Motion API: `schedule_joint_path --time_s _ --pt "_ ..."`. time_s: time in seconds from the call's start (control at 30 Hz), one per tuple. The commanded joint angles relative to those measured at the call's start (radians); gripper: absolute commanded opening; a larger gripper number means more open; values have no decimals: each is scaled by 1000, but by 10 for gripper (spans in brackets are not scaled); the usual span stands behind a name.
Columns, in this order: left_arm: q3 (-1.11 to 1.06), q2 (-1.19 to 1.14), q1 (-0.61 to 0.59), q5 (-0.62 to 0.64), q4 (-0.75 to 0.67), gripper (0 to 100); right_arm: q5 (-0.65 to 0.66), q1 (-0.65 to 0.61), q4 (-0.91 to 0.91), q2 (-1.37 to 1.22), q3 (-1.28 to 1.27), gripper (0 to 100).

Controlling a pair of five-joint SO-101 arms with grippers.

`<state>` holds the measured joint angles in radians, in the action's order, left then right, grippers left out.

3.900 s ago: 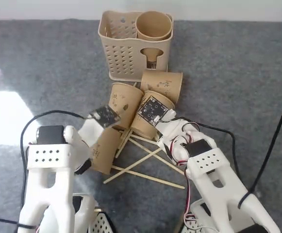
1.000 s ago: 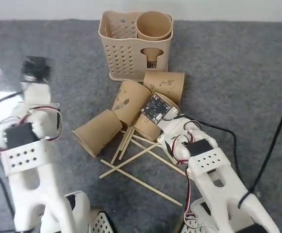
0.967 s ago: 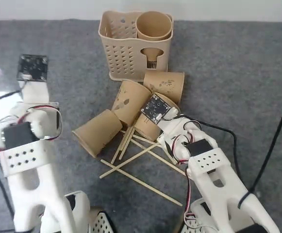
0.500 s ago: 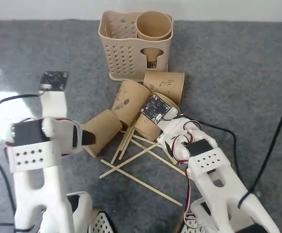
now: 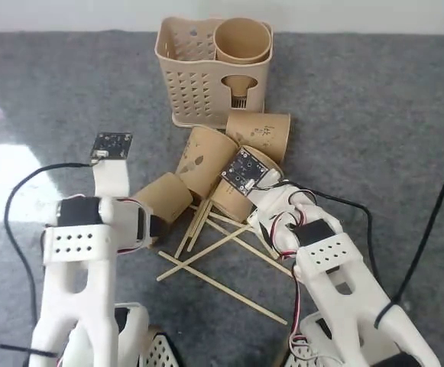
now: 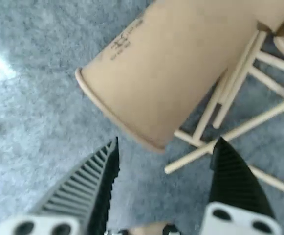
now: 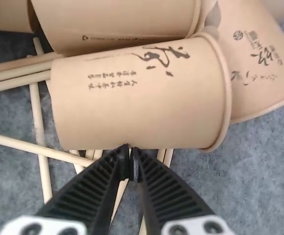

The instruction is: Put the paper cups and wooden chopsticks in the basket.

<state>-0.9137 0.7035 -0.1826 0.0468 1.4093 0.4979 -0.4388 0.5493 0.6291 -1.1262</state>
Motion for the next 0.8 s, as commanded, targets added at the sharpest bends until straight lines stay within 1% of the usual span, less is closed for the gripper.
schedule_joint_path --time_s 0.0,0.1,0.17,0.2,0.23,0.27,0.33,0.4,0.47,0.57,0.67,0.77 --pt "-50 14 8 106 -153 292 26 12 -15 -1 3 9" --pt "-130 14 8 213 -307 291 28 12 -13 -1 3 9" --pt "-176 20 9 238 -379 284 28 12 -13 -1 3 9" --pt "-189 21 9 241 -400 262 28 12 -13 -1 3 9" --pt "-191 21 9 241 -407 222 28 12 -13 -1 3 9" --pt "-191 21 9 238 -405 161 28 13 -13 -1 3 9" --pt "-186 23 9 224 -404 0 28 13 -15 -1 3 9" --pt "-183 23 9 175 -384 38 28 13 -16 -1 3 9" --pt "-160 25 2 133 -342 6 28 13 -16 -1 3 9" --pt "-91 69 0 71 -229 10 28 13 -18 -1 3 9" --pt "-21 173 0 -15 -137 10 28 13 -18 -1 3 9" --pt "28 330 -2 -95 -110 10 28 13 -18 -1 3 9"
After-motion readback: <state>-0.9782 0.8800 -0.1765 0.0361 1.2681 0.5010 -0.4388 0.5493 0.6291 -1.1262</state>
